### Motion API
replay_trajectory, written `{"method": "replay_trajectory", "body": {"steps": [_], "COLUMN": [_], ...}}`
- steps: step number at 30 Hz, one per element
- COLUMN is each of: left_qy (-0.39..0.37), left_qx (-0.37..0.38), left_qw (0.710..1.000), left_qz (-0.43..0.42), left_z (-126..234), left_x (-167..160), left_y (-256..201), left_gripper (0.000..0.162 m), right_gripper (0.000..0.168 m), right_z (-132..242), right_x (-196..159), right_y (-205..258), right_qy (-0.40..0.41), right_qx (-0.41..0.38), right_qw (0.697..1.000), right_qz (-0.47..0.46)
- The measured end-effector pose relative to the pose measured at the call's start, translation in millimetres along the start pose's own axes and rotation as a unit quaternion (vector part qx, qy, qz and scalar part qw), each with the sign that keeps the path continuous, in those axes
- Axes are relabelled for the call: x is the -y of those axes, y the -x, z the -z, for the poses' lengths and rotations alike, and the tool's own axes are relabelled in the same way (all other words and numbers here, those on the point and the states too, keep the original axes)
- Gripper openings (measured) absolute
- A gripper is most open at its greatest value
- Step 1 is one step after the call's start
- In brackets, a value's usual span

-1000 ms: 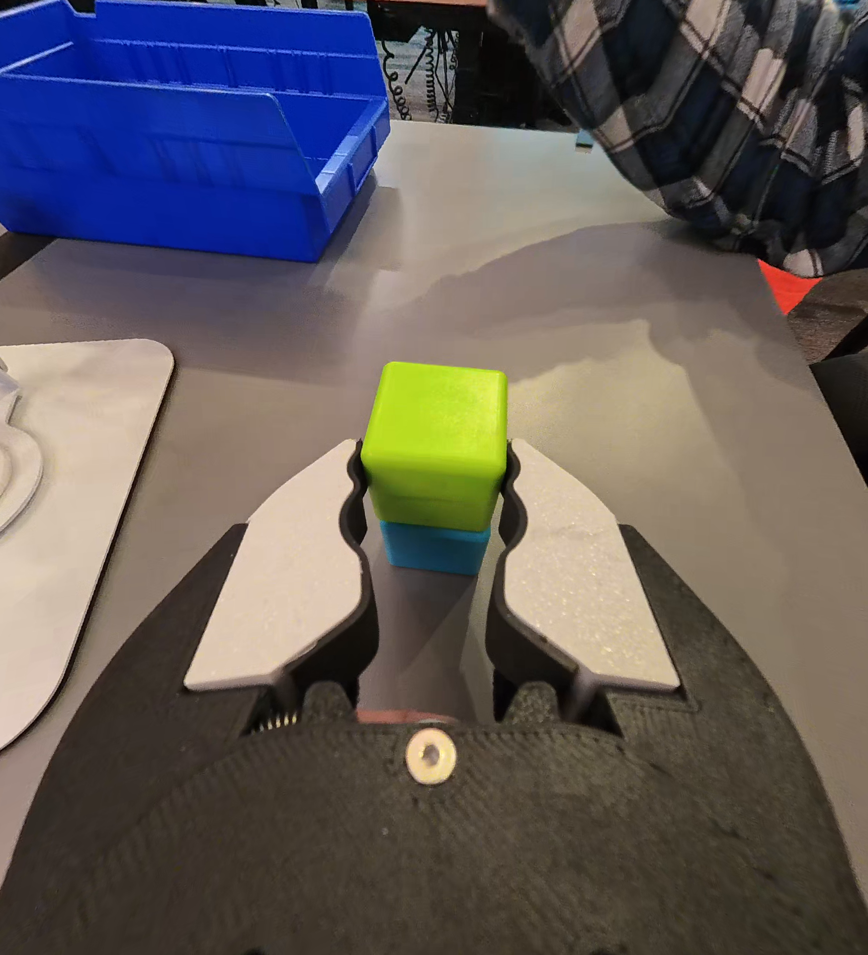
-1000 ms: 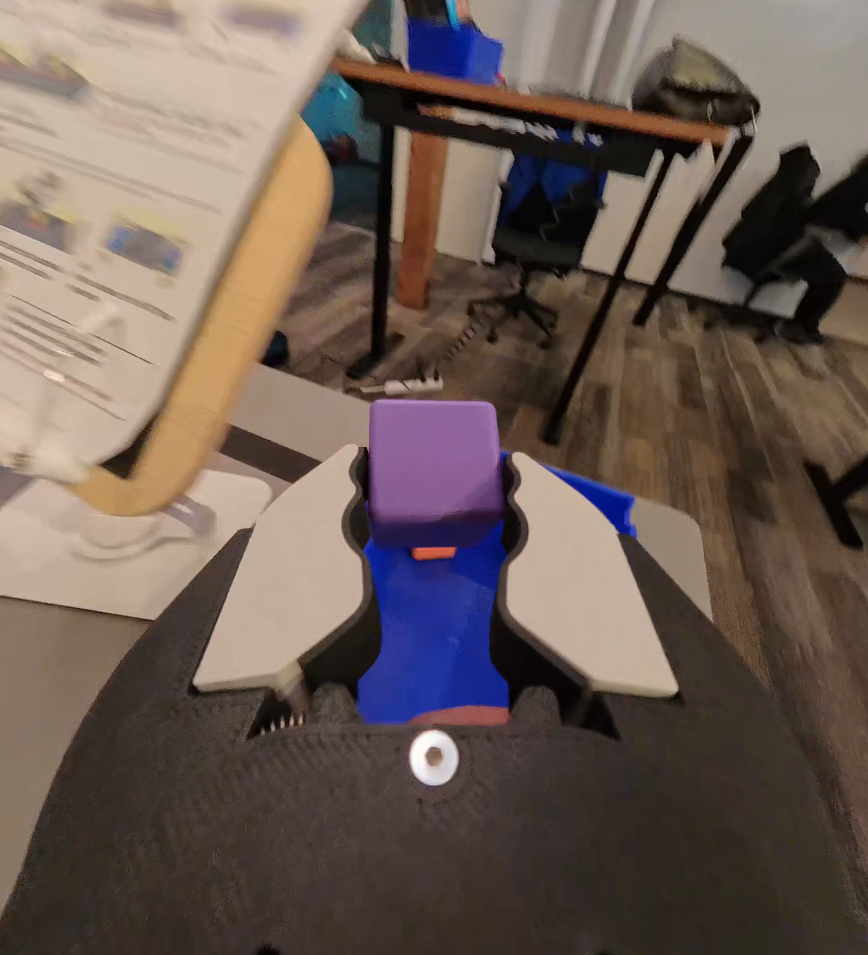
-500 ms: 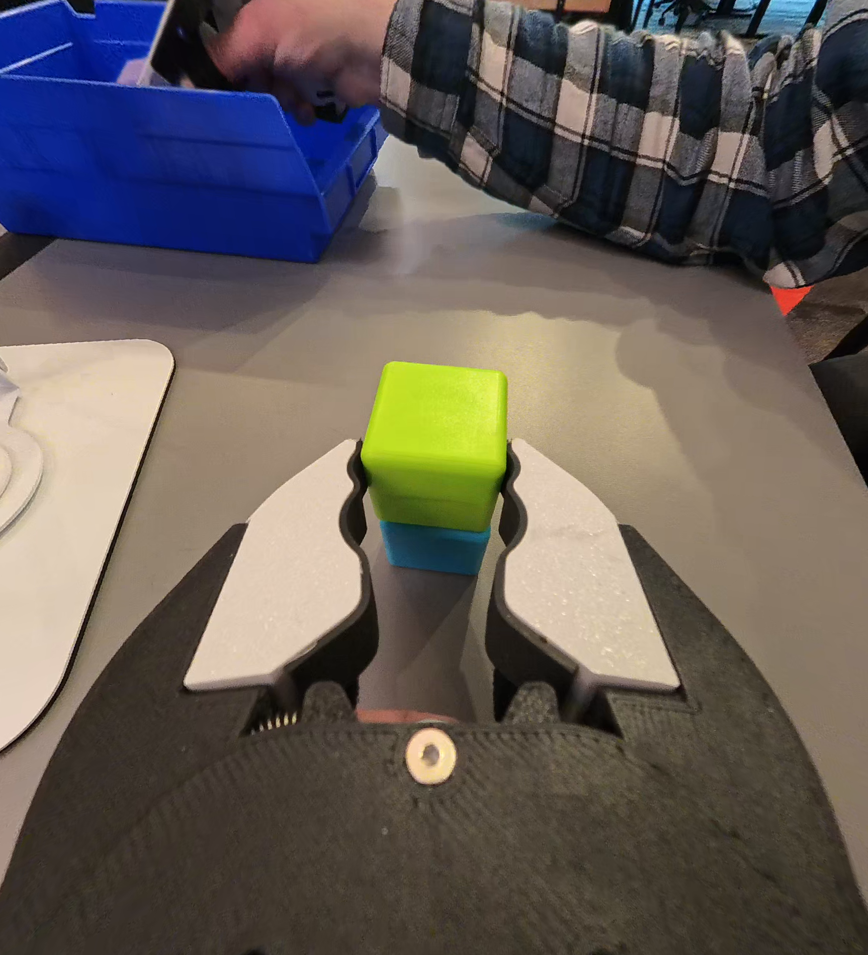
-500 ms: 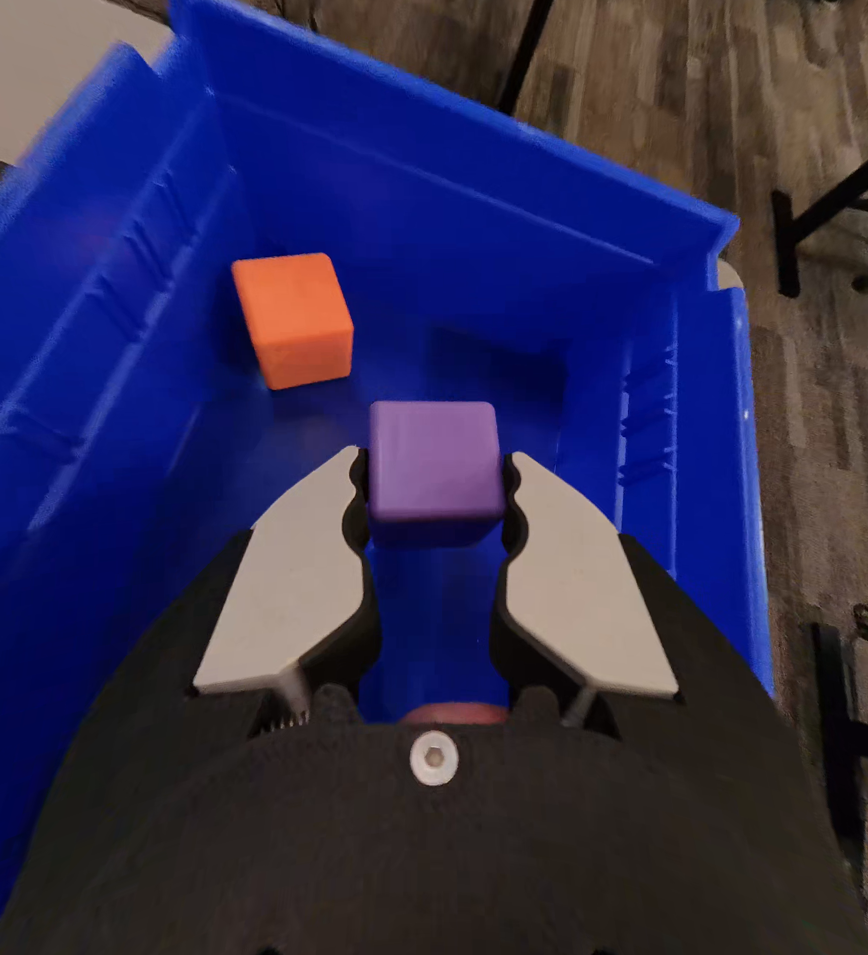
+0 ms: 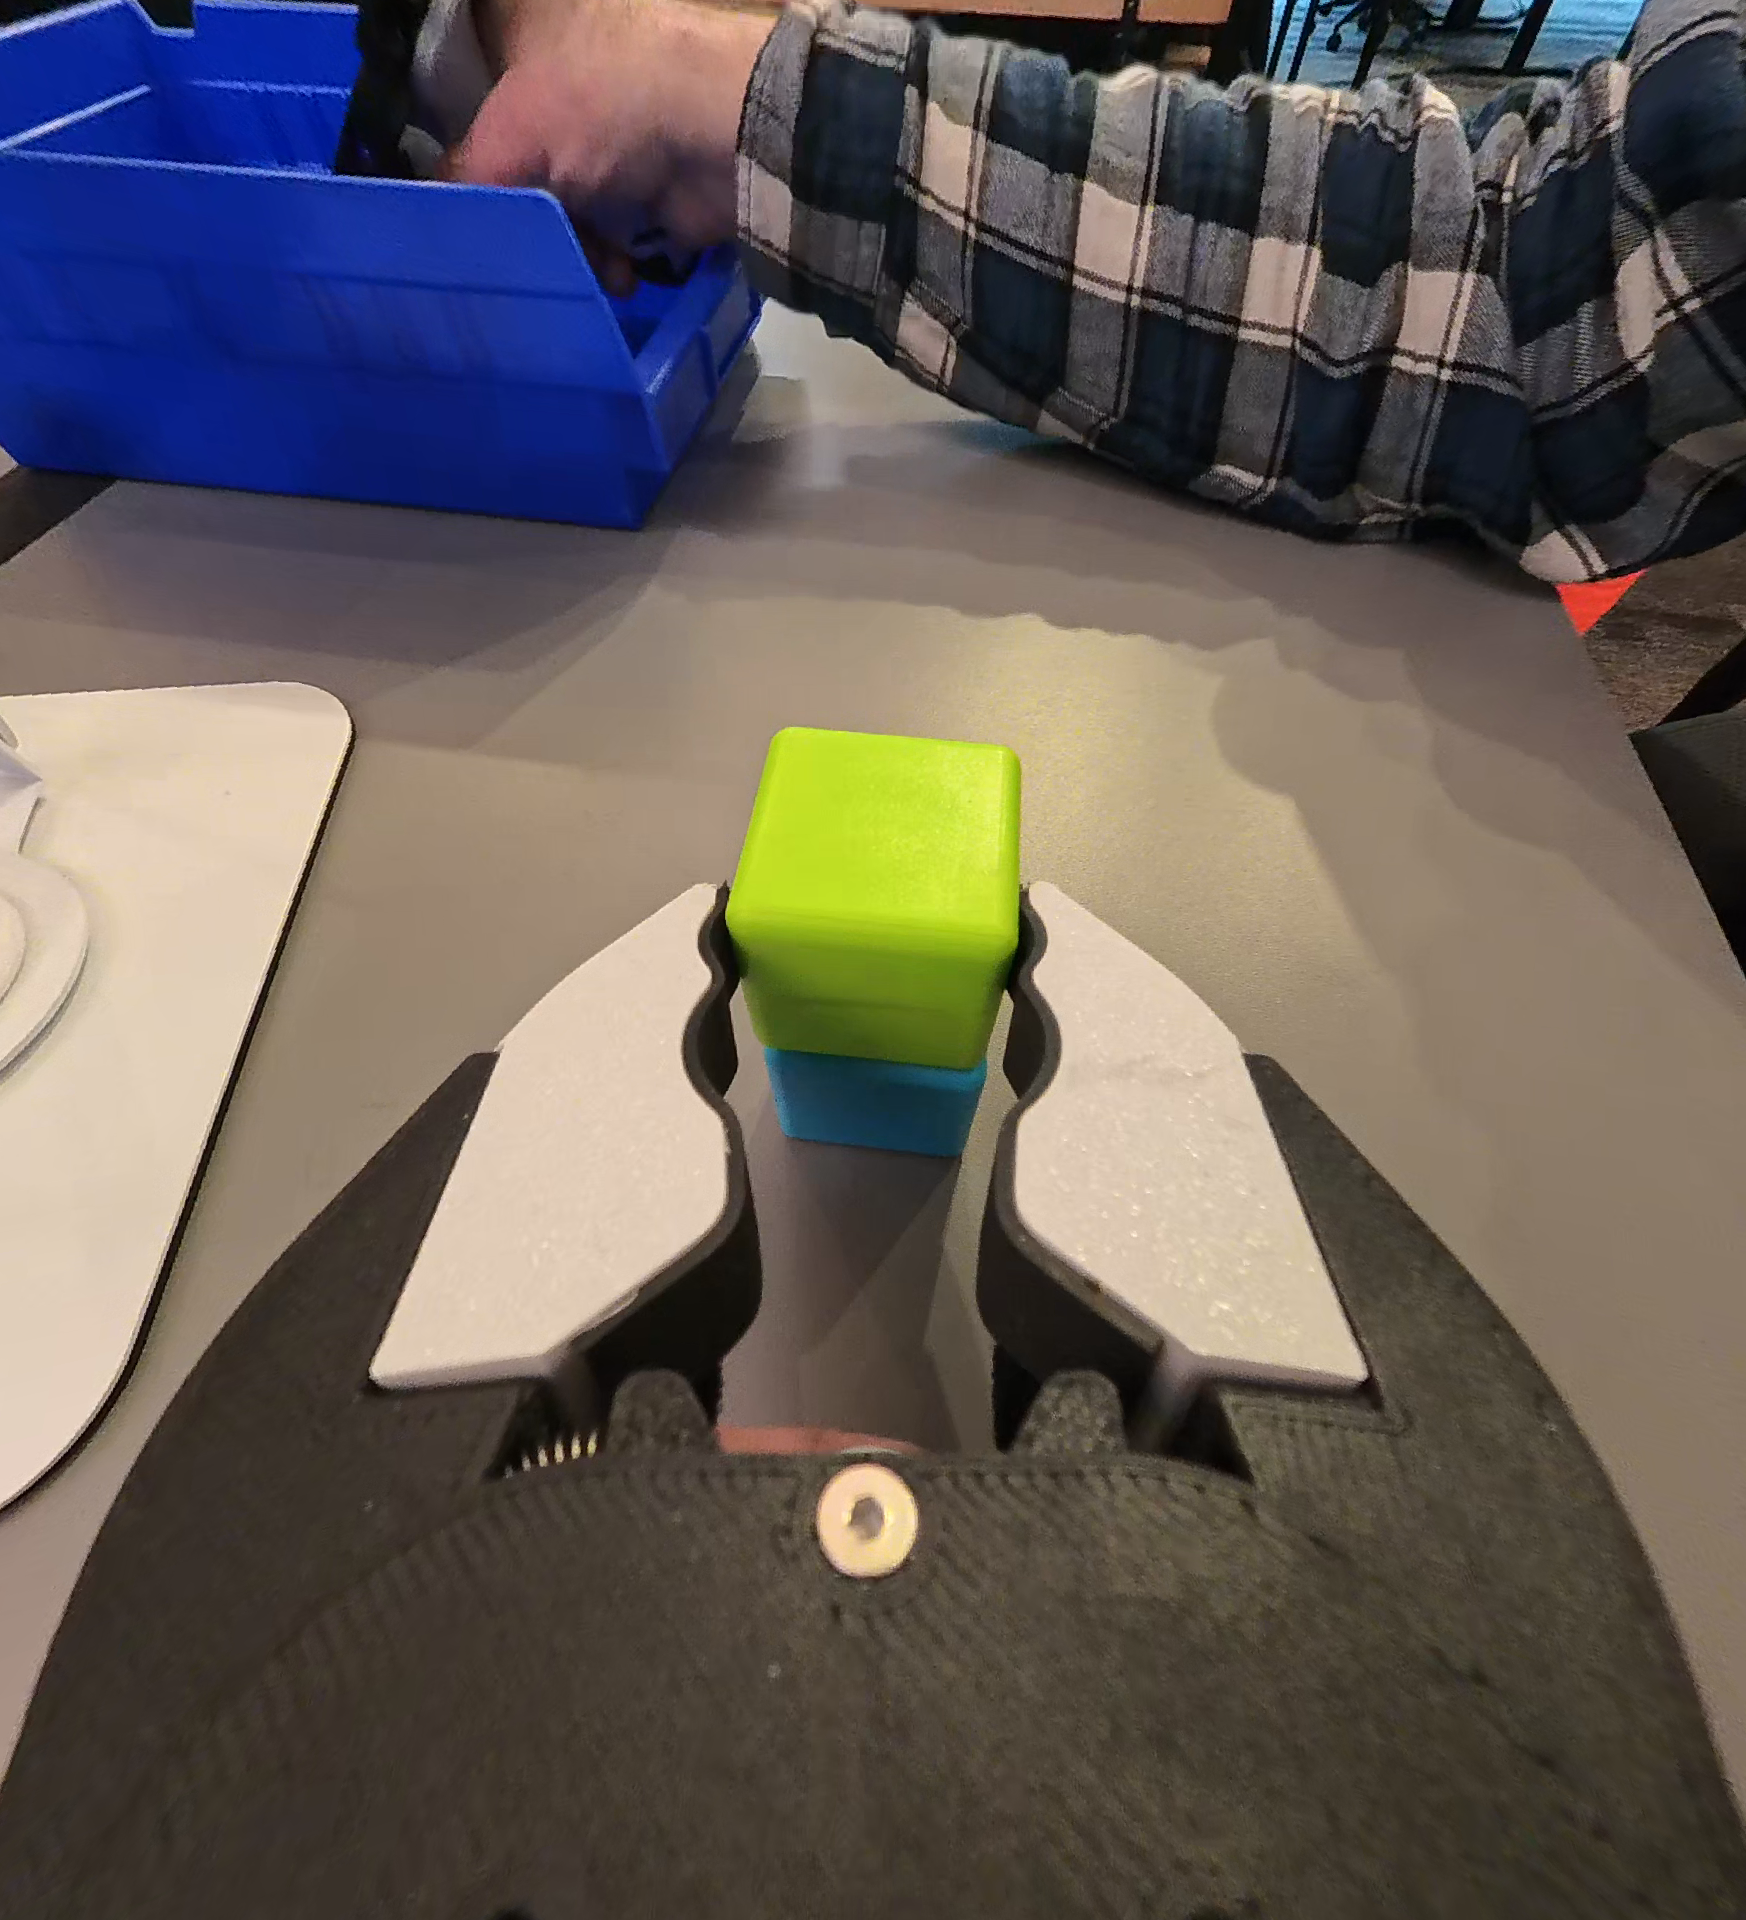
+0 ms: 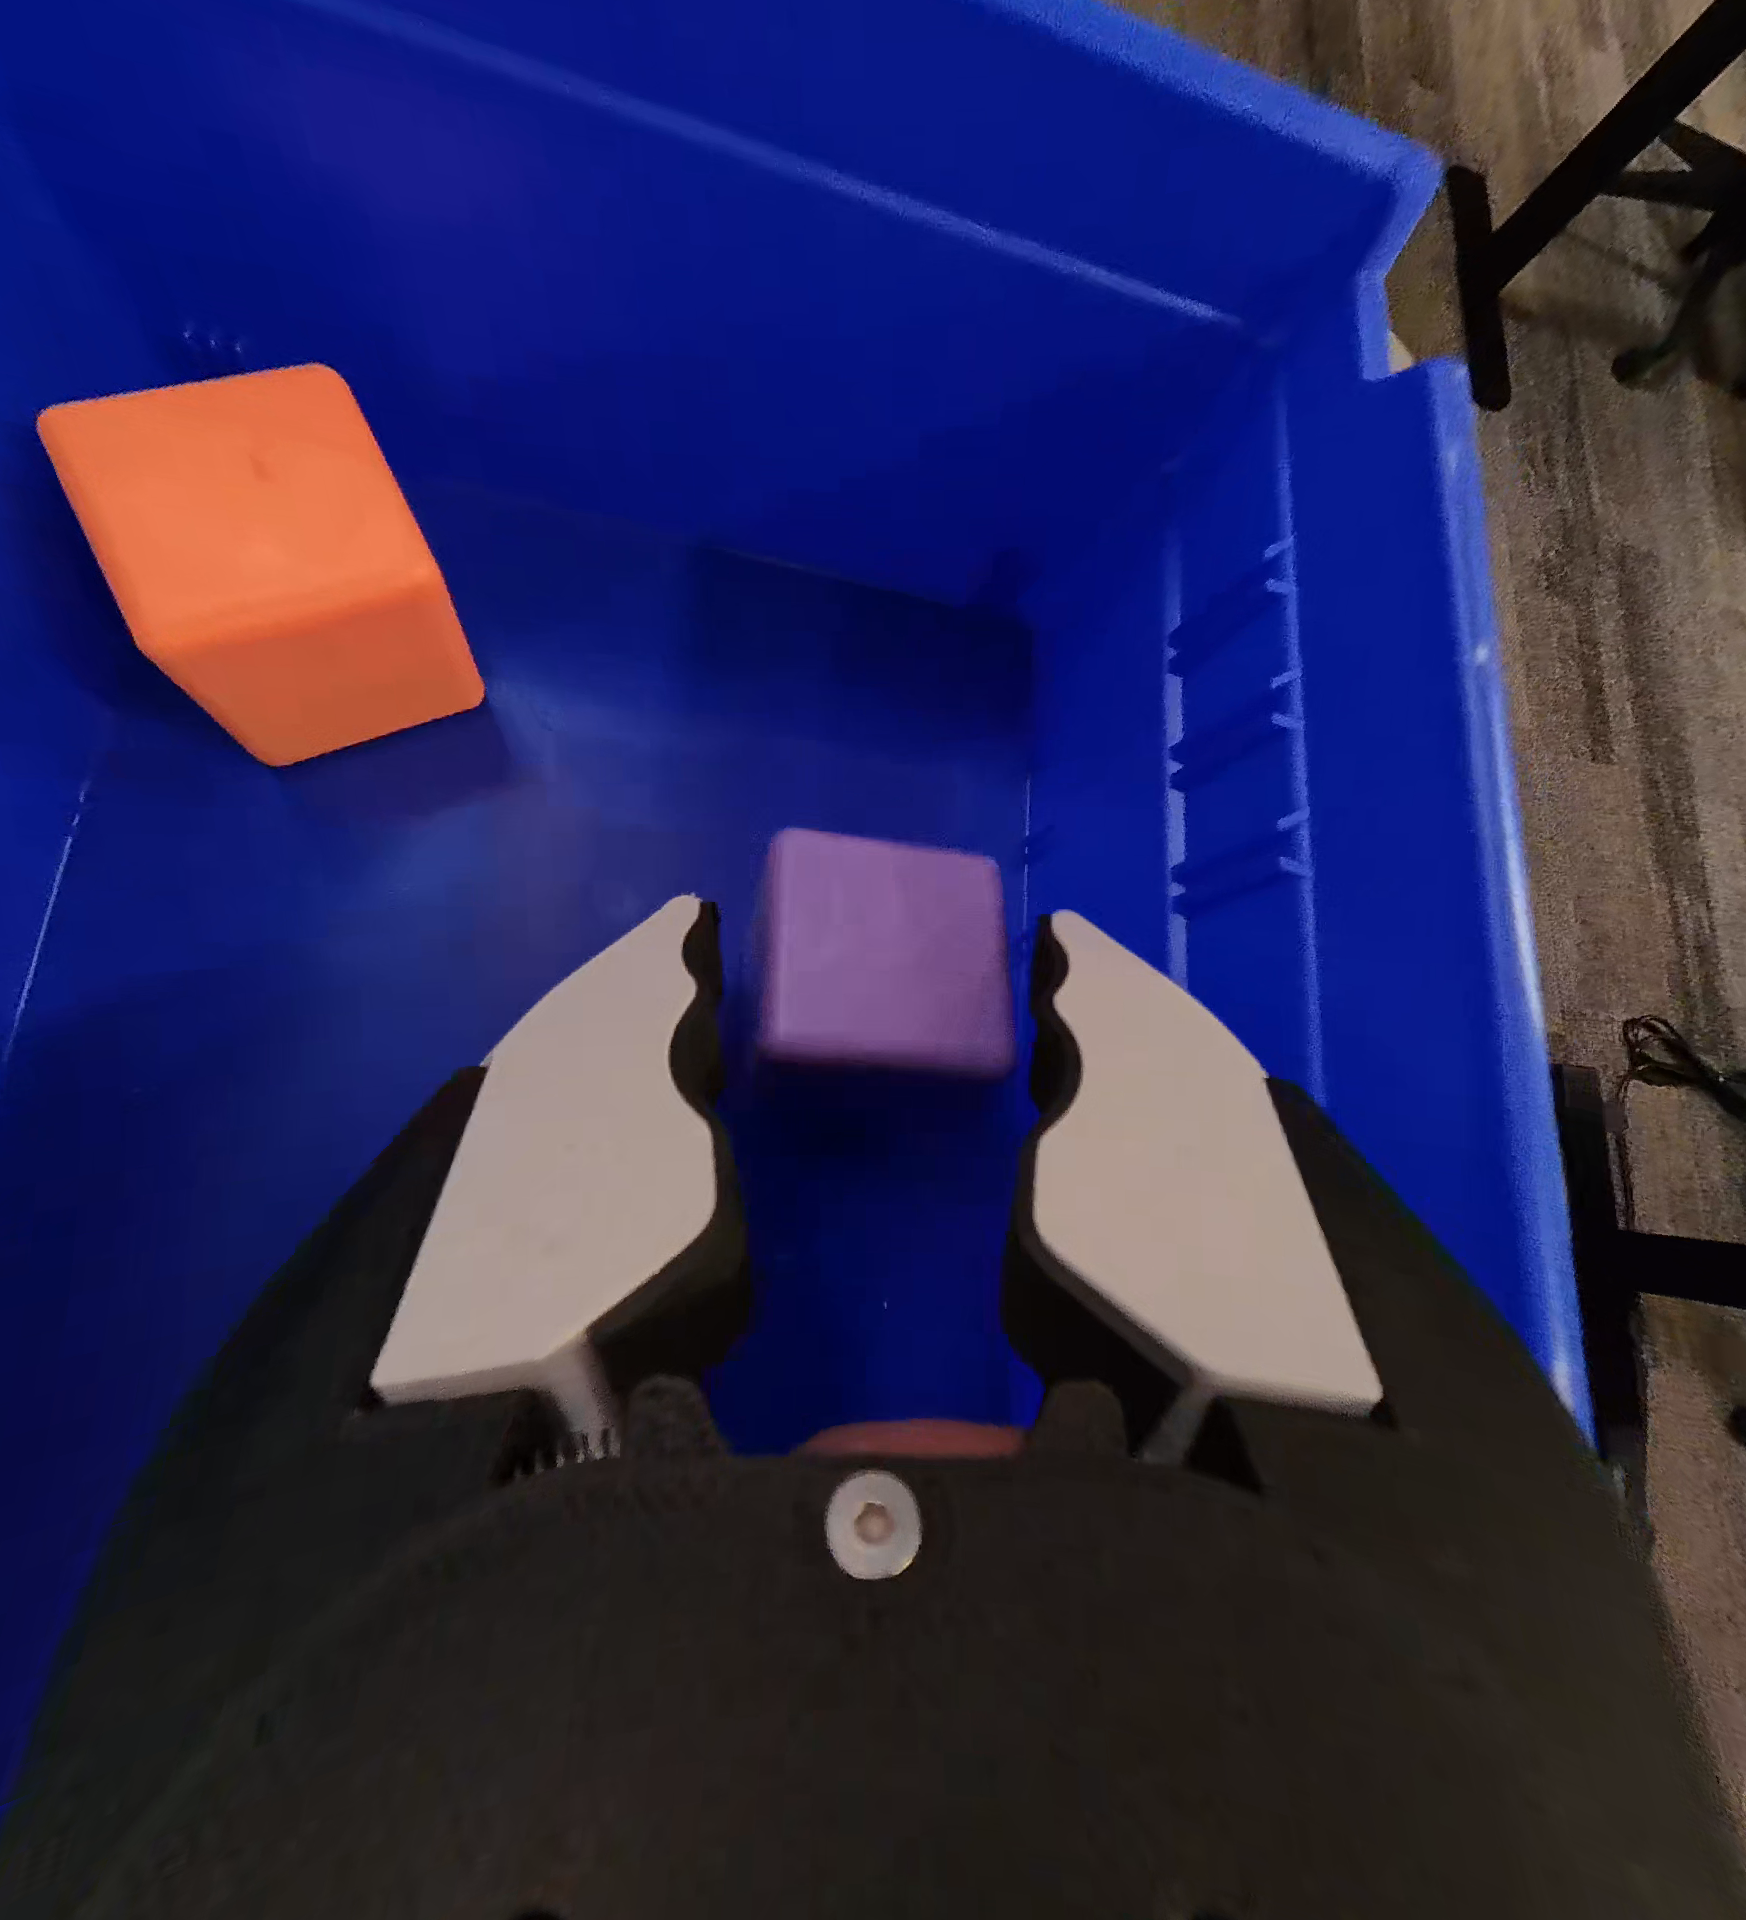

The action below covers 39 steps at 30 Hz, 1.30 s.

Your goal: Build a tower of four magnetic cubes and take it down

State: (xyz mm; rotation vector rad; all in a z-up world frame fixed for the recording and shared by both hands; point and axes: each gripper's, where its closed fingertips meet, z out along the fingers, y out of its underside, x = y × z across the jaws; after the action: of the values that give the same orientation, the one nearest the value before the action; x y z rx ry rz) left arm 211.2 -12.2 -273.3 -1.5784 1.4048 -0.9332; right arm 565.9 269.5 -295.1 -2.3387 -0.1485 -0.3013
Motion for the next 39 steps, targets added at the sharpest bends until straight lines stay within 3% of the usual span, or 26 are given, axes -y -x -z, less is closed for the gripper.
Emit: {"method": "replay_trajectory", "body": {"steps": [3, 7, 13, 16, 19, 24, 29, 32, 35, 39], "left_qy": [0.0, 0.0, 0.0, -0.001, -0.002, -0.008, 0.075, 0.119, 0.134, 0.136], "left_qx": [0.0, 0.001, 0.003, 0.004, 0.003, 0.003, 0.007, 0.016, 0.017, 0.011], "left_qw": [1.0, 1.0, 1.0, 1.0, 1.0, 1.0, 0.997, 0.993, 0.991, 0.991], "left_qz": [0.0, 0.0, 0.0, 0.002, 0.005, -0.002, -0.01, -0.009, 0.0, -0.002], "left_z": [-0.1, -0.2, -0.4, -0.6, -1.0, 0.2, -2.4, -9.1, -11.1, -11.7], "left_x": [0.0, 0.1, 0.3, 0.6, 0.9, 3.4, -22.0, -34.8, -38.6, -39.0], "left_y": [0.1, 0.3, 0.7, 0.8, 0.5, -2.6, -2.5, 0.1, 2.0, 0.3], "left_gripper": [0.049, 0.049, 0.049, 0.049, 0.049, 0.066, 0.077, 0.075, 0.051, 0.049], "right_gripper": [0.07, 0.061, 0.038, 0.035, 0.034, 0.034, 0.034, 0.034, 0.034, 0.042], "right_z": [8.6, 43.2, 168.9, 231.7, 268.9, 281.3, 274.2, 277.3, 286.6, 307.6], "right_x": [6.9, 35.5, 95.8, 105.3, 103.7, 96.6, 89.6, 85.7, 79.3, 47.5], "right_y": [0.6, -2.4, 30.4, 63.1, 94.3, 129.3, 150.4, 163.6, 180.7, 227.0], "right_qy": [-0.008, -0.066, -0.207, -0.264, -0.286, -0.286, -0.27, -0.267, -0.266, -0.239], "right_qx": [0.008, 0.012, 0.091, 0.129, 0.161, 0.191, 0.209, 0.219, 0.245, 0.353], "right_qw": [1.0, 0.998, 0.971, 0.946, 0.927, 0.911, 0.905, 0.898, 0.886, 0.838], "right_qz": [-0.002, 0.0, 0.074, 0.135, 0.182, 0.228, 0.254, 0.272, 0.29, 0.341]}}
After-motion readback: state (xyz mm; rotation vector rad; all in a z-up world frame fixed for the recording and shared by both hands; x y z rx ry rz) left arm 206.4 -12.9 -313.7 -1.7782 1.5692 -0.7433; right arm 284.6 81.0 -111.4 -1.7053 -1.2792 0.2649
